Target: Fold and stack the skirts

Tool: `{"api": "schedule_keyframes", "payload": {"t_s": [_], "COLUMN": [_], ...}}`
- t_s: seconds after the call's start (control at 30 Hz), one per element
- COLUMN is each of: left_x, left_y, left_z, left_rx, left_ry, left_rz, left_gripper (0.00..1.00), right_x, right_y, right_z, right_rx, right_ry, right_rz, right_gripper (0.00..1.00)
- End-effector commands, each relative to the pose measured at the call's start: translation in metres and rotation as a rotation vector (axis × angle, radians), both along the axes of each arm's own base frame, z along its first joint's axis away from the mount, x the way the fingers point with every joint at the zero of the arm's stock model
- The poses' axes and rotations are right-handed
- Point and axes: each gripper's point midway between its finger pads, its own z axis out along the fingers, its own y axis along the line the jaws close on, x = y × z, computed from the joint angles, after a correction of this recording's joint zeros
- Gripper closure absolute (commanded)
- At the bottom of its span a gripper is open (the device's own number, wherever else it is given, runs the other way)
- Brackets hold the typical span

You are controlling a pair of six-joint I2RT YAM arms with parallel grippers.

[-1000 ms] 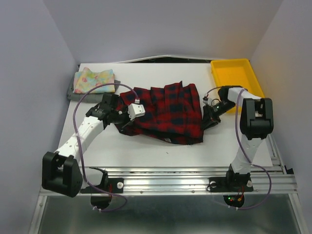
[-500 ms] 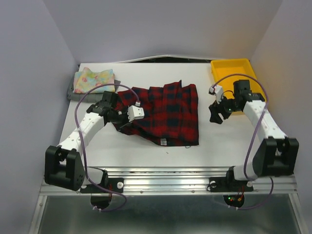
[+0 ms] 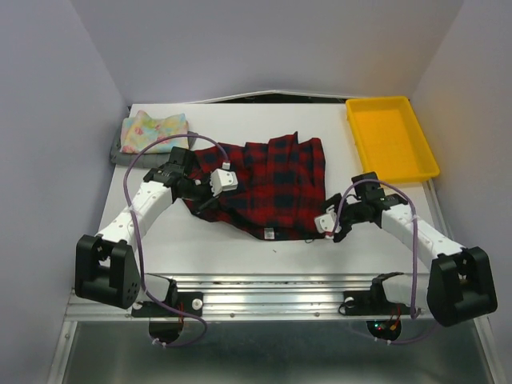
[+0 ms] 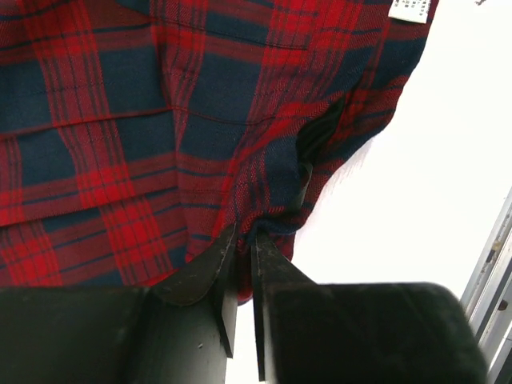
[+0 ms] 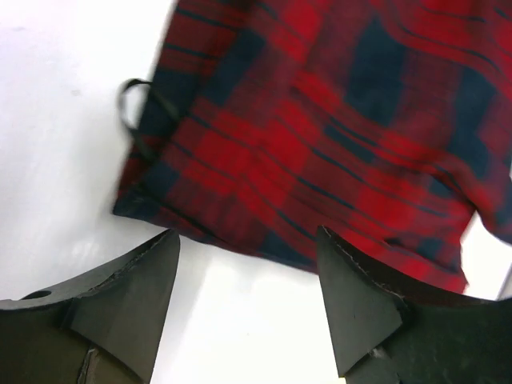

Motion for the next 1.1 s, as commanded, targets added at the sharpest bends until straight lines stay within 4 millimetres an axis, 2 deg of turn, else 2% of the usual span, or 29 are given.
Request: {"api": "schedule_keyframes", "payload": {"t_s": [0.0, 0.2, 0.37, 0.5, 0.53, 0.57, 0.6, 0.63, 0.67, 0.7, 0.77, 0.8, 0.83, 0.87, 0.9, 0.93, 1.0, 1.07], "left_x": [0.001, 0.004, 0.005, 0.002, 0.001, 0.003, 0.003, 0.003, 0.002, 0.0, -0.007, -0.009, -0.015, -0.018, -0.021, -0.03, -0.036, -0.044], "left_y": [-0.004, -0.003, -0.003, -0.004, -0.003, -0.002, -0.001, 0.001, 0.004, 0.007, 0.015, 0.02, 0.026, 0.029, 0.035, 0.04, 0.044, 0.045], "left_z": [0.018, 0.018, 0.017, 0.017, 0.018, 0.019, 0.024, 0.027, 0.029, 0.036, 0.035, 0.042, 0.037, 0.037, 0.037, 0.029, 0.025, 0.017], "left_rx": [-0.021, -0.016, -0.02, -0.024, -0.025, -0.023, -0.025, -0.024, -0.015, -0.014, 0.019, 0.026, 0.053, 0.061, 0.07, 0.089, 0.11, 0.114], "left_ry": [-0.036, -0.039, -0.035, -0.034, -0.034, -0.044, -0.062, -0.07, -0.084, -0.12, -0.154, -0.193, -0.194, -0.198, -0.205, -0.174, -0.184, -0.172], "left_rz": [0.012, 0.034, 0.049, 0.057, 0.062, 0.075, 0.088, 0.098, 0.1, 0.093, 0.074, 0.069, 0.054, 0.049, 0.049, 0.036, 0.006, -0.024], "left_gripper": [0.78, 0.73, 0.68, 0.62, 0.59, 0.5, 0.47, 0.4, 0.37, 0.29, 0.25, 0.24, 0.23, 0.23, 0.23, 0.23, 0.23, 0.23], "right_x": [-0.014, -0.033, -0.028, -0.025, -0.023, -0.023, -0.021, -0.019, -0.011, -0.012, 0.001, 0.001, 0.004, 0.012, 0.015, 0.019, 0.029, 0.035], "right_y": [0.013, 0.015, 0.02, 0.026, 0.026, 0.031, 0.033, 0.036, 0.04, 0.042, 0.049, 0.05, 0.052, 0.057, 0.058, 0.059, 0.061, 0.061], "right_z": [-0.014, -0.032, -0.044, -0.053, -0.053, -0.052, -0.048, -0.042, -0.029, -0.021, 0.006, 0.017, 0.026, 0.045, 0.055, 0.062, 0.079, 0.086], "right_rx": [-0.045, -0.084, -0.103, -0.119, -0.116, -0.103, -0.086, -0.064, -0.044, -0.013, 0.034, 0.074, 0.108, 0.141, 0.163, 0.182, 0.225, 0.241], "right_ry": [-0.172, -0.184, -0.188, -0.202, -0.2, -0.183, -0.169, -0.152, -0.163, -0.117, -0.124, -0.071, -0.01, -0.013, 0.006, 0.029, 0.081, 0.122], "right_rz": [0.307, 0.476, 0.523, 0.552, 0.543, 0.528, 0.511, 0.489, 0.468, 0.42, 0.362, 0.296, 0.222, 0.192, 0.156, 0.119, 0.02, -0.052], "right_gripper": [0.27, 0.31, 0.36, 0.47, 0.57, 0.65, 0.77, 0.99, 0.99, 0.99, 0.99, 0.99, 0.99, 0.99, 0.99, 0.99, 0.99, 0.99]}}
